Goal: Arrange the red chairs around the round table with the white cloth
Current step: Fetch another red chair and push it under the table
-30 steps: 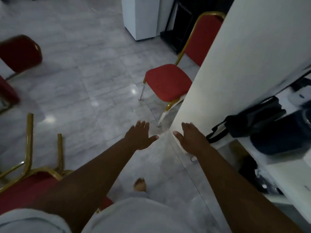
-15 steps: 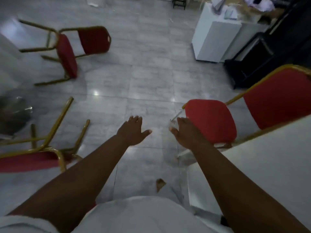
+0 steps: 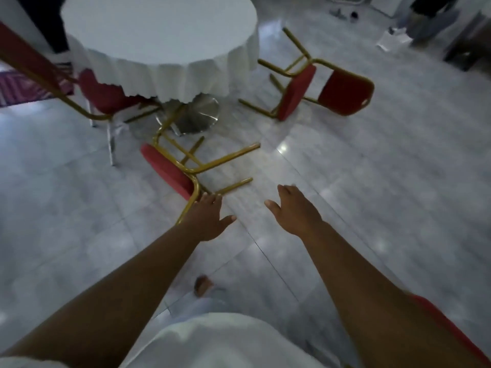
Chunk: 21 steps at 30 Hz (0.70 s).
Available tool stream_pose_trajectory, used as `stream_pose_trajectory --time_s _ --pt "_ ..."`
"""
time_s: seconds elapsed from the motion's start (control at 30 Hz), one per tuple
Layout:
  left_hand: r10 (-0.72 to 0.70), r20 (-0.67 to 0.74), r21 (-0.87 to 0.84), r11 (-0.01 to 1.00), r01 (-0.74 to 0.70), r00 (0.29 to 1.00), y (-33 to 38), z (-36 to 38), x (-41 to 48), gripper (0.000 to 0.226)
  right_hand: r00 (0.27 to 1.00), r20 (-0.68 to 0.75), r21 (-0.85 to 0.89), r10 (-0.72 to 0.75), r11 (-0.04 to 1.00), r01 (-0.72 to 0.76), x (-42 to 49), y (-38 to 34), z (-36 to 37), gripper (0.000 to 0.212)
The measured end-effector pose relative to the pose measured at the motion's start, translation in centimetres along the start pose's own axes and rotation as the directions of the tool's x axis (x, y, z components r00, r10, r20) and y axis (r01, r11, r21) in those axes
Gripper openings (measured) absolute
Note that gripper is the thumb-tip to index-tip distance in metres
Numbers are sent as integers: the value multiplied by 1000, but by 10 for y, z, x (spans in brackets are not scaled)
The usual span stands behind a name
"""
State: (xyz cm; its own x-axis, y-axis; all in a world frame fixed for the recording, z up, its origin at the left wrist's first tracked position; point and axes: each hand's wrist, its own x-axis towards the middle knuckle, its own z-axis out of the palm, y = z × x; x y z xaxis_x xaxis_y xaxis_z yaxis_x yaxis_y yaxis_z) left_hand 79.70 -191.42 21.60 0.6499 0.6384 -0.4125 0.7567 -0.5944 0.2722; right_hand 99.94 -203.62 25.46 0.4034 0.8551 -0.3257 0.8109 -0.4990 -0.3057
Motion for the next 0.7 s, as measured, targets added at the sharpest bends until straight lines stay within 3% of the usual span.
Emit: stream_pose_trajectory --time_s 0.07,0.23,0.43,0.53,0.7 --pt "-33 -28 -45 998 32 999 -20 -8 4 80 999 18 -8 -45 999 45 24 -20 1 69" --pt "-274 -70 -194 947 256 959 -100 -27 4 82 957 118 -90 -265 957 276 103 -111 6 66" --pt "-525 24 -336 797 501 851 -162 -12 -14 85 856 260 -82 -448 873 481 159 -195 29 57" --pt "-650 48 -407 680 609 758 -176 5 -28 85 770 384 -105 -509 805 584 178 -222 57 60" --pt "-776 171 -498 464 733 608 -186 48 -57 85 562 573 -121 -597 616 778 194 -255 111 59"
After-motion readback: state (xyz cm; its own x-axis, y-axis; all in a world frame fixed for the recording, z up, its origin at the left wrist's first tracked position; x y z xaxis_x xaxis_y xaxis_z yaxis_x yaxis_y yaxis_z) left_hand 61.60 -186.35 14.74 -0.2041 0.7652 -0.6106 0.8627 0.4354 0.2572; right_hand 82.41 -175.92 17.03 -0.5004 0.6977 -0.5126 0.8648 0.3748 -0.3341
